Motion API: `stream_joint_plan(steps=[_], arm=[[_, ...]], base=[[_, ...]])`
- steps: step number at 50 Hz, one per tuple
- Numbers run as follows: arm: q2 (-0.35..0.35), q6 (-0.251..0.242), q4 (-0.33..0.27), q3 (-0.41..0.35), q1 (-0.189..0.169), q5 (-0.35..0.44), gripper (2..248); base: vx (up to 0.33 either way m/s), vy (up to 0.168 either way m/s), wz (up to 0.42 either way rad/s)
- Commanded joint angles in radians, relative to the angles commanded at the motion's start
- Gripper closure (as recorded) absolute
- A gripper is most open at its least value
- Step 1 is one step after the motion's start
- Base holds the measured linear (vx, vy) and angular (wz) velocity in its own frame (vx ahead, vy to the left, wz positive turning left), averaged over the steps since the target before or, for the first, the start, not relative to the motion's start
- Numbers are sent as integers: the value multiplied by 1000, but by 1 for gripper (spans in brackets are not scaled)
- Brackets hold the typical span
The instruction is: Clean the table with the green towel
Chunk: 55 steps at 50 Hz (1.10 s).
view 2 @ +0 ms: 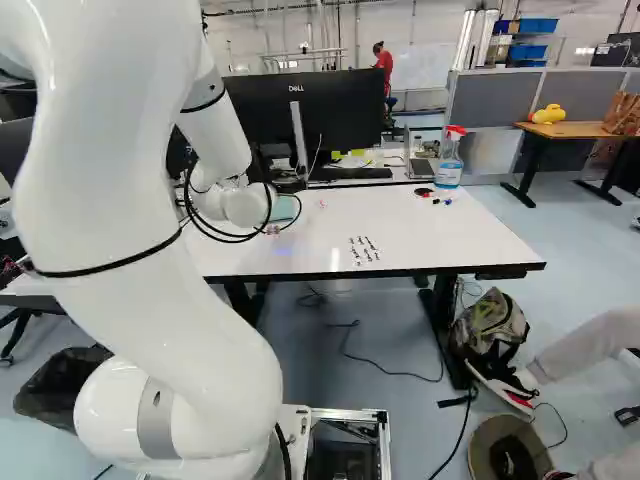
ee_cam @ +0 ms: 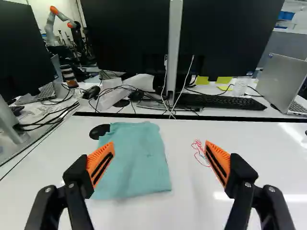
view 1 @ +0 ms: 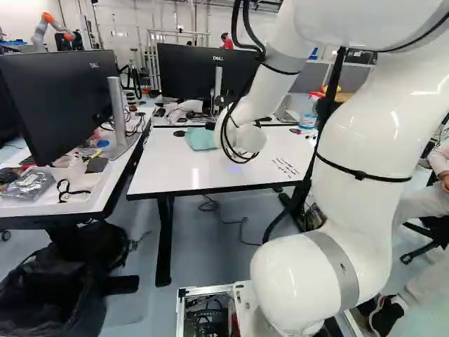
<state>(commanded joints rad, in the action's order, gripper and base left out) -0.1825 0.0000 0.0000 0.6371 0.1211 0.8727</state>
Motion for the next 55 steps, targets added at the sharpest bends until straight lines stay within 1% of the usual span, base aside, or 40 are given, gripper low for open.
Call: stream_joint_plan(steps=[8, 15, 45, 55], arm=[[-40, 0, 0, 45, 9, -7, 3], [-72, 0, 0, 82, 20, -29, 3], [-209, 0, 0, 247, 65, -174, 3], [-244, 0, 0, 291, 75, -224, 3]], base=[[0, 0, 0], [0, 0, 0], [0, 0, 0], [0, 0, 0]])
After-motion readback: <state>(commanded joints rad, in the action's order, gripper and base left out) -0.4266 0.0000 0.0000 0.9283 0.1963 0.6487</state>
